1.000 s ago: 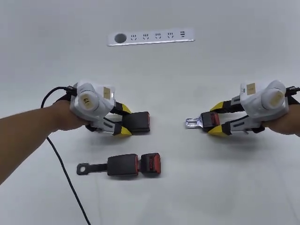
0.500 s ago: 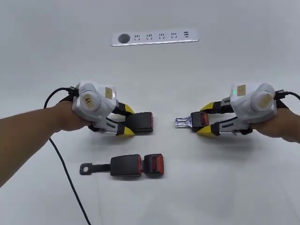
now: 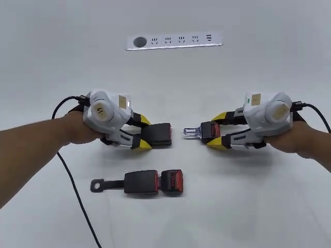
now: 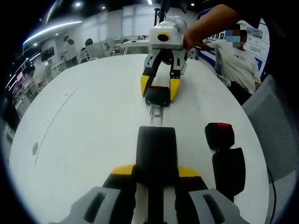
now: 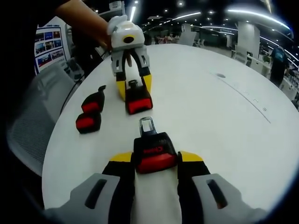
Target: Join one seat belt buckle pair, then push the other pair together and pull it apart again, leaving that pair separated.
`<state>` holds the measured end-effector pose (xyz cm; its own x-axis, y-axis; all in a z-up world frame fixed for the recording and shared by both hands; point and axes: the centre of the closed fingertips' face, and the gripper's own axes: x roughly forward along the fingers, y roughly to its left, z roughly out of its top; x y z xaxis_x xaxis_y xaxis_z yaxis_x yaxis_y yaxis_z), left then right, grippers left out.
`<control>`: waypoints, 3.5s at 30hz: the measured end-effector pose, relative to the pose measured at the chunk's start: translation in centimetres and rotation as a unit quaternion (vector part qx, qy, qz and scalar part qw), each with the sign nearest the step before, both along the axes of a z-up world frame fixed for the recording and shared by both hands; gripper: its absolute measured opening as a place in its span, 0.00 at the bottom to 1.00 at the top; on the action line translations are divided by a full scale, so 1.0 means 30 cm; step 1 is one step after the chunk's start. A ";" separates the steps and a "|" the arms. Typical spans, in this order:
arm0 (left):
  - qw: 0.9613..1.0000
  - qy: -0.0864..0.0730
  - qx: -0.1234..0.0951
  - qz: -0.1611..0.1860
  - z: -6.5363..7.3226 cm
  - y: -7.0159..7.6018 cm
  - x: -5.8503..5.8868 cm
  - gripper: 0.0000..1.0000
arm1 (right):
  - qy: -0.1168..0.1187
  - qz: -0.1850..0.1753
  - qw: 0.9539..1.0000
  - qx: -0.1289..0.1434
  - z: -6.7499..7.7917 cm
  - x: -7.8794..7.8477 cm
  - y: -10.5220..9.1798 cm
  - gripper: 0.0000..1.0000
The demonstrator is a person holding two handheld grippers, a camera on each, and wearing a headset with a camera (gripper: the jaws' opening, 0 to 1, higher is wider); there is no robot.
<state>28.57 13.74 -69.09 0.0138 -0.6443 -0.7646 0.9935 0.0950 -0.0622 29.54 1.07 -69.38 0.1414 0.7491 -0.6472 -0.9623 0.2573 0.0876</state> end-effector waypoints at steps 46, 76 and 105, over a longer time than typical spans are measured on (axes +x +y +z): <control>0.999 0.002 0.040 -0.023 -0.003 0.002 0.005 0.32 | 0.000 0.012 1.000 0.009 -0.009 -0.010 0.219 0.33; 0.998 -0.001 0.054 -0.039 -0.017 0.006 0.006 0.32 | -0.006 0.017 1.000 -0.012 0.003 -0.020 0.212 0.33; 0.997 -0.009 0.066 -0.045 -0.007 0.003 0.000 0.32 | -0.016 0.019 0.999 -0.028 -0.004 -0.014 0.207 0.33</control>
